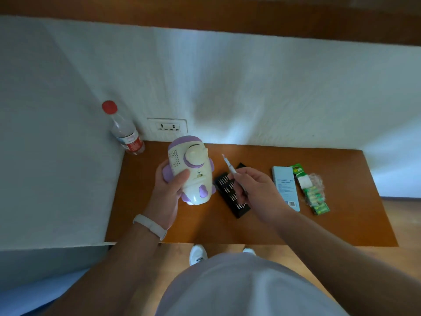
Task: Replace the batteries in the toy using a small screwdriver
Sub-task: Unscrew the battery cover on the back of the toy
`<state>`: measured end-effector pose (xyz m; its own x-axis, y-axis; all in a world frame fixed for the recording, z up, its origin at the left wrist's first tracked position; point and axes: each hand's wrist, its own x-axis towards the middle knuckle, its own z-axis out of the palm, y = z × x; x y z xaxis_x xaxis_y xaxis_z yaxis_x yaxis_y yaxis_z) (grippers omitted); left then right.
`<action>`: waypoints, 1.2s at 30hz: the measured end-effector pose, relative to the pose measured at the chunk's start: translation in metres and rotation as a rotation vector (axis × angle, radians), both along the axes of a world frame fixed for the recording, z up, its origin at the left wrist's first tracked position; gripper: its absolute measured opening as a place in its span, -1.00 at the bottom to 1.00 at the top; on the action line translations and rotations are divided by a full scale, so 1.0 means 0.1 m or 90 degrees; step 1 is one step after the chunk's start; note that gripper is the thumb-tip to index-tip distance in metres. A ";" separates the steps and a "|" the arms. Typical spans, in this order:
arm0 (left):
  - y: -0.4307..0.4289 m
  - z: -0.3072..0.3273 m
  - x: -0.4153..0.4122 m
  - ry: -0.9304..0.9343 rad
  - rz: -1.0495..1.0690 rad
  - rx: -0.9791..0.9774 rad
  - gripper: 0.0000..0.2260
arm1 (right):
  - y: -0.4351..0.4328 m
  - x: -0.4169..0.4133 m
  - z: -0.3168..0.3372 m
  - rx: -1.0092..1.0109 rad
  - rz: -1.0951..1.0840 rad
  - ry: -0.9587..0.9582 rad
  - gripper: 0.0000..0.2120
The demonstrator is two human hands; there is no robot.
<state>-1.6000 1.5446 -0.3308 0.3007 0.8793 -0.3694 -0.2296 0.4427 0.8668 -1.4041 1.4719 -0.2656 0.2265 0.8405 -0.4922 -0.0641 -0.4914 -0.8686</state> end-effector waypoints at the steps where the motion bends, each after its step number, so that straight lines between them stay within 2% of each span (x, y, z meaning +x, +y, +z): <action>1: -0.02 0.08 0.04 -0.002 0.008 0.010 -0.20 | -0.04 0.04 0.07 0.007 0.016 -0.017 -0.78; 9: -0.20 0.54 0.35 -0.016 0.033 0.095 -0.23 | -0.36 0.35 0.66 0.111 0.109 -0.237 -0.85; 12: -0.30 0.74 0.46 -0.001 0.049 0.118 -0.26 | -0.48 0.48 0.87 0.169 0.126 -0.277 -0.81; 16: -0.43 0.96 0.59 0.019 0.070 0.144 -0.29 | -0.58 0.67 1.03 0.228 0.171 -0.321 -0.86; 20: -0.52 1.13 0.71 0.031 0.083 0.161 -0.24 | -0.62 0.81 1.09 0.286 0.192 -0.372 -0.86; 26: -0.62 1.27 0.90 0.031 0.133 0.179 -0.33 | -0.62 0.94 1.14 0.302 0.226 -0.407 -0.76; 36: -0.72 1.32 1.07 0.042 0.142 0.174 -0.38 | -0.59 1.07 1.12 0.341 0.283 -0.505 -0.68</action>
